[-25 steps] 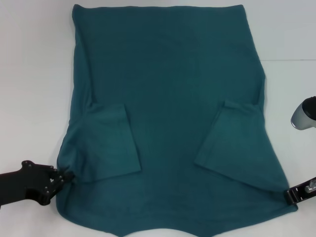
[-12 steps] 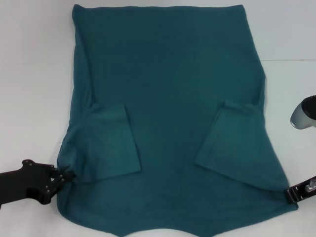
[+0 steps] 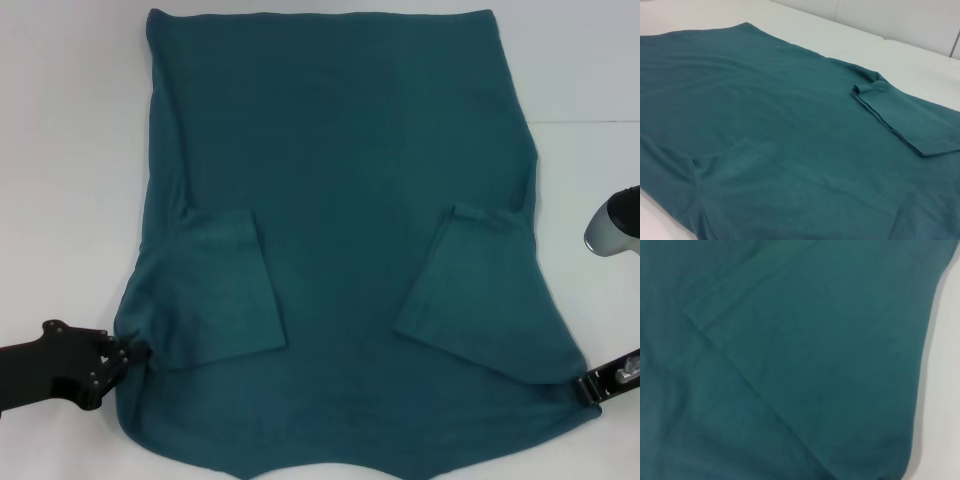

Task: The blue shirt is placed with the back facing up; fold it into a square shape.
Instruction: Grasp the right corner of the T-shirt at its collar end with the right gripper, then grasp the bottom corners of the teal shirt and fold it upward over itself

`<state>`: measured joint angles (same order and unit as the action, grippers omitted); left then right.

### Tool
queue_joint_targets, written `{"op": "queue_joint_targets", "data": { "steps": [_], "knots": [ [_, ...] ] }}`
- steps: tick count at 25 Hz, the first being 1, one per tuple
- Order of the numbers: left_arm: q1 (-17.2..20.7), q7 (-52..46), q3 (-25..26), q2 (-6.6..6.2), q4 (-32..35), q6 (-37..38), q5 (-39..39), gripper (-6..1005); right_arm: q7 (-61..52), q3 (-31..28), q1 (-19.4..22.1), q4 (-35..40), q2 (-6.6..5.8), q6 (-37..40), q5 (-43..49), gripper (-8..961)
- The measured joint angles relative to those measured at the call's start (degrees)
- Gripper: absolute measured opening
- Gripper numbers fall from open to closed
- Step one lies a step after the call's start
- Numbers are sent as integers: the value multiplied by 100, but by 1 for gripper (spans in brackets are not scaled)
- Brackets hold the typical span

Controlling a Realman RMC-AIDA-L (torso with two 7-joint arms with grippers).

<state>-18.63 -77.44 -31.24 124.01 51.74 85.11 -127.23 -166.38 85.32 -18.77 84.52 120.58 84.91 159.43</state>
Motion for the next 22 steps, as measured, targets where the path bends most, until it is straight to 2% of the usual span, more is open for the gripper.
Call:
{"op": "queue_joint_targets", "data": {
  "steps": [9, 22],
  "knots": [
    [0, -41, 150, -5, 55, 158, 60, 45, 155, -62, 48, 311, 0, -74, -182, 20],
    [-84, -198, 714, -139, 154, 642, 322, 44, 416, -403, 56, 551, -9, -292, -616, 20]
  ]
}}
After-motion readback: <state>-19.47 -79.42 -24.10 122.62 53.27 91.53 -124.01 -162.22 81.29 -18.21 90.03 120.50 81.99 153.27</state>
